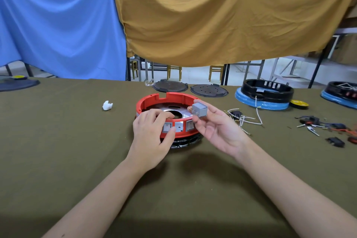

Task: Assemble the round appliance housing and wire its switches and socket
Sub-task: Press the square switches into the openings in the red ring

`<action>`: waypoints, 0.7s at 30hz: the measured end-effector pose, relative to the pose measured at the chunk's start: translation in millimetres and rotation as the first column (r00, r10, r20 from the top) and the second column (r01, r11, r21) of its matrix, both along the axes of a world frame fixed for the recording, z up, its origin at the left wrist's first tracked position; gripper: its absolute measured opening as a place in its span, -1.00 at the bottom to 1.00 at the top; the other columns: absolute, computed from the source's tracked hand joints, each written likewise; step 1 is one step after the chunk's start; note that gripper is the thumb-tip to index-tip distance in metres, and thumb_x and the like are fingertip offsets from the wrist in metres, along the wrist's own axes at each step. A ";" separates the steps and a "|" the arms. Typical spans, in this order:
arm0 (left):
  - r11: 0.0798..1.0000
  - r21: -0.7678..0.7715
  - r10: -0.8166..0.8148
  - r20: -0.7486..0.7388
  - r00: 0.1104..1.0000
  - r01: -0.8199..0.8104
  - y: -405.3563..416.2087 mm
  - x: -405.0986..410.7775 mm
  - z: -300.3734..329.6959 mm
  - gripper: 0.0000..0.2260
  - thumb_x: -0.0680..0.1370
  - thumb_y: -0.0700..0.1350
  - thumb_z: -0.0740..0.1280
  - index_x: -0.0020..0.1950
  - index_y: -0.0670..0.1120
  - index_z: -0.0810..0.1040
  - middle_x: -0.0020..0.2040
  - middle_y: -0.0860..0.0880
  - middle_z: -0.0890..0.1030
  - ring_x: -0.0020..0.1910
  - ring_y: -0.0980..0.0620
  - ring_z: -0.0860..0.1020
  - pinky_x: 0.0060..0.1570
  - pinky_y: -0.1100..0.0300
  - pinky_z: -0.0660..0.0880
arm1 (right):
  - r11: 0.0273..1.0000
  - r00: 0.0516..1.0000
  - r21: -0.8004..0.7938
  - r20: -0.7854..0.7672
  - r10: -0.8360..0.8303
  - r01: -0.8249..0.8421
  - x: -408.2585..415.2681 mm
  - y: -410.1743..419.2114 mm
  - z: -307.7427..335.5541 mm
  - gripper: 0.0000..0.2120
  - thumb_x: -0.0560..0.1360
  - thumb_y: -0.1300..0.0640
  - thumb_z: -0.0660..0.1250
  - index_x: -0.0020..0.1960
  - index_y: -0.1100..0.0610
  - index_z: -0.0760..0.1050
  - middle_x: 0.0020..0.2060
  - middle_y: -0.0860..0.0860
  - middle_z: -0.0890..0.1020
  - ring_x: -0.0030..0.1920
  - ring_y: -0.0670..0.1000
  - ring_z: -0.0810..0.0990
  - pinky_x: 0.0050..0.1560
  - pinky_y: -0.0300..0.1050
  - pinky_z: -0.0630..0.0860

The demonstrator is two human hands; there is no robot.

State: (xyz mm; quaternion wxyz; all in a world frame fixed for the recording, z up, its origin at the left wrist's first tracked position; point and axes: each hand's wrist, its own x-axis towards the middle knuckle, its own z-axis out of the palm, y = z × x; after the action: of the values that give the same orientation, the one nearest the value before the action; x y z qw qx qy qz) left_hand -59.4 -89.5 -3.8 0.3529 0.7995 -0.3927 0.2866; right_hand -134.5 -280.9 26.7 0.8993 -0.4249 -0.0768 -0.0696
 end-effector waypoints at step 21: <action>0.959 -0.169 -0.226 0.019 0.974 0.226 -0.2 -7.4 5.9 -0.81 0.58 0.11 0.26 -0.03 0.00 0.45 -0.16 0.16 0.44 -0.14 0.11 0.42 -0.10 0.24 0.35 | 0.826 0.985 -0.562 0.116 0.129 -0.042 -2.6 13.2 -7.7 -0.54 0.49 0.23 0.46 0.36 0.01 0.50 0.10 0.00 0.61 -0.03 0.00 0.63 0.00 -0.14 0.57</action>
State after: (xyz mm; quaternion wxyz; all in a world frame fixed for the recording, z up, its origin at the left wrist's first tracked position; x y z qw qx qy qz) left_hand -66.7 -89.7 2.1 0.4503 0.7165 -0.4554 0.2766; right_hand -137.1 -267.7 19.0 0.7303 -0.6581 -0.1797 -0.0355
